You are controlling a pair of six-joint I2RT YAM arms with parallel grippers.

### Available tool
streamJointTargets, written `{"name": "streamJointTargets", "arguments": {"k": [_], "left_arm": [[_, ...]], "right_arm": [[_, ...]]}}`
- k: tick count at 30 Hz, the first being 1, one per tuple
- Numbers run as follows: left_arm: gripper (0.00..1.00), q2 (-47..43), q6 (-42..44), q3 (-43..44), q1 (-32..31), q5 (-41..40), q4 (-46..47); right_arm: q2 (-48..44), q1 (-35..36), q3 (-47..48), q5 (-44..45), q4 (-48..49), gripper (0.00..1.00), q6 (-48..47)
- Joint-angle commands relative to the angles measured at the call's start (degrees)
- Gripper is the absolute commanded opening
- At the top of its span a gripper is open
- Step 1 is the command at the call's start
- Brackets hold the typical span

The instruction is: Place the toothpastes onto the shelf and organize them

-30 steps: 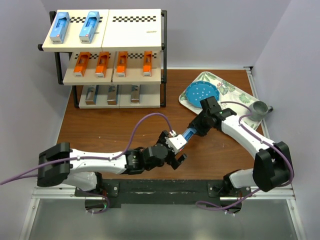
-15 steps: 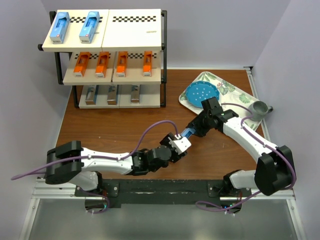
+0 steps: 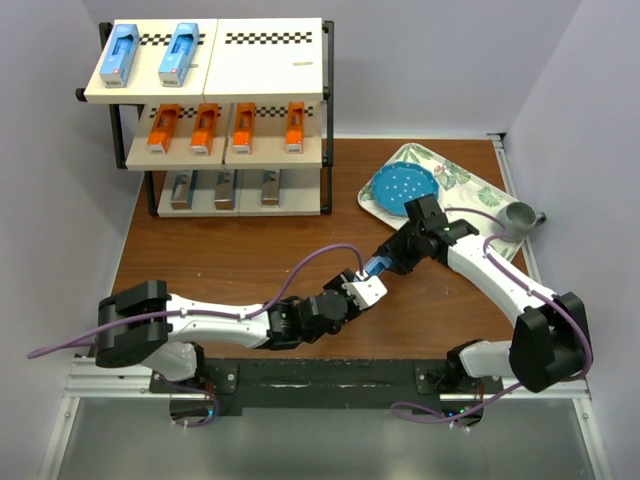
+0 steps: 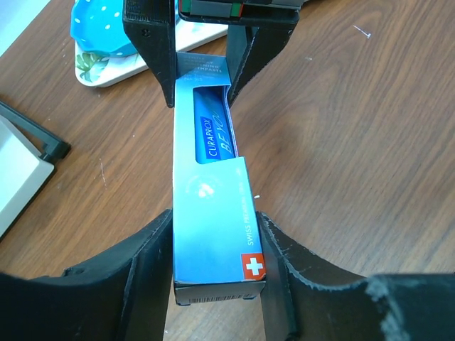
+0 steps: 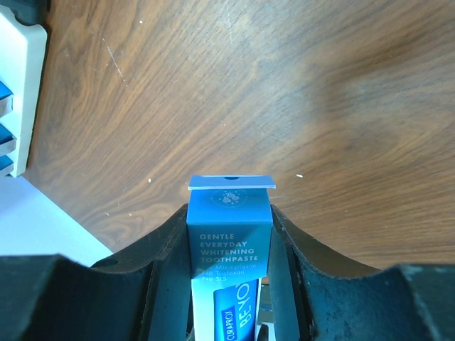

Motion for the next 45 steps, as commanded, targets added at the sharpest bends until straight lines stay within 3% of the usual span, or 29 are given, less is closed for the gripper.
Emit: {"name": "streamJointTargets", "arguments": {"k": [1,6,12,18,24,30,36,45], "left_arm": [[0.26,-0.27,-0.63,3.49,-0.24,3.58,2.46],[0.21,-2.11,-2.47,3.75,-0.24,2.97,1.06],[0.17,-5.28,-2.48,5.42,-0.07,0.42,-1.84],[0.16,-7.74,-2.48,10.16,3.53,-0.02,-6.59],[0.15,-10.9,-4.24,17.45,11.09,3.85,-12.02],[0.15,-9.15,-3.18,35.27,15.66,-0.46,-23.71],[0.16,-8.01,-3.18,47.66,21.45,1.91,-29.86],[0.19,1.74,-1.95,72.09,34.11,1.3,-41.65]], "right_arm": [[-3.01,0.11,0.09,-2.85,3.32,0.38,-1.25],[-6.0,0.11,1.23,0.21,4.82,0.77,-3.8],[-12.41,0.11,5.8,7.06,3.24,0.98,-9.68],[-22.68,0.11,8.71,14.1,8.06,0.98,-19.7],[-31.57,0.2,8.18,21.03,10.01,0.98,-30.43],[-36.94,0.11,6.77,26.15,5.53,0.98,-33.16],[-38.7,0.11,5.63,28.61,3.07,0.98,-34.22],[-38.61,0.11,5.54,28.17,1.31,0.98,-35.79]]}}
